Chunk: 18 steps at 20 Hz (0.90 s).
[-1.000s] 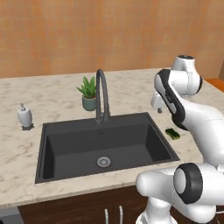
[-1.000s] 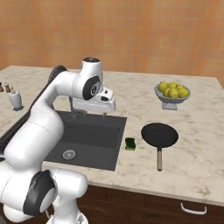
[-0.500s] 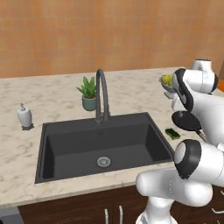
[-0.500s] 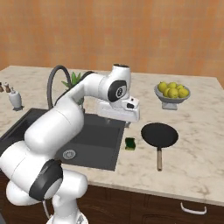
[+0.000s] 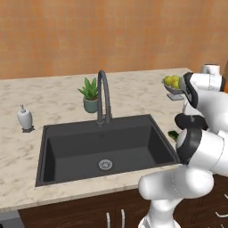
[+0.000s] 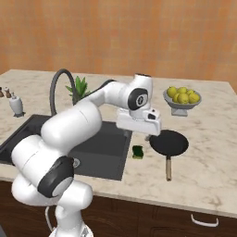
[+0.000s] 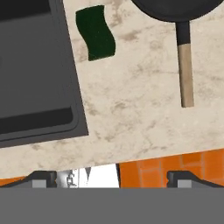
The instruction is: Pick the pan and sponge and place them into the sink. Then turn on the water.
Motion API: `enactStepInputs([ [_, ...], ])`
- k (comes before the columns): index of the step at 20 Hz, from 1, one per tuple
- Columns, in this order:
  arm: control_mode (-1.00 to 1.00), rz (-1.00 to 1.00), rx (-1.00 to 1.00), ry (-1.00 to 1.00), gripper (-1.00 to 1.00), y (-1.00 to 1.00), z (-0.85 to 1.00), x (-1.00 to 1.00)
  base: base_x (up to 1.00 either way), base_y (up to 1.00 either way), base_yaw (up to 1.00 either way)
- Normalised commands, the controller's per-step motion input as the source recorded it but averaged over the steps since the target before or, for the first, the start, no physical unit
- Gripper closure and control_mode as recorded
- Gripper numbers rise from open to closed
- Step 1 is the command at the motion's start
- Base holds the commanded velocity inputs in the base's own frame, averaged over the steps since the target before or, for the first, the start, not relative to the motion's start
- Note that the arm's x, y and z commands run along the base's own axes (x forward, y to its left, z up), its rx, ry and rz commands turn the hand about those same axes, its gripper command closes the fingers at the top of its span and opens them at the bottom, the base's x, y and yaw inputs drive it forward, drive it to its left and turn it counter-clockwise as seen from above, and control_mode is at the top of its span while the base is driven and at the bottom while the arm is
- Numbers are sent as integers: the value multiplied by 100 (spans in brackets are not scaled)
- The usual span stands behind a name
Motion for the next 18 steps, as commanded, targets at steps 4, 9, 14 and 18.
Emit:
enactStepInputs([
  [4, -100, 0, -16, 0, -100, -53, -40, 3, 0, 0, 0],
  [9, -100, 0, -10, -2, -100, -62, -60, 5, 0, 0, 0],
  [14, -100, 0, 8, -1, -100, -22, -18, 20, 0, 0, 0],
  [18, -100, 0, 11, 0, -100, -21, -17, 26, 0, 0, 0],
])
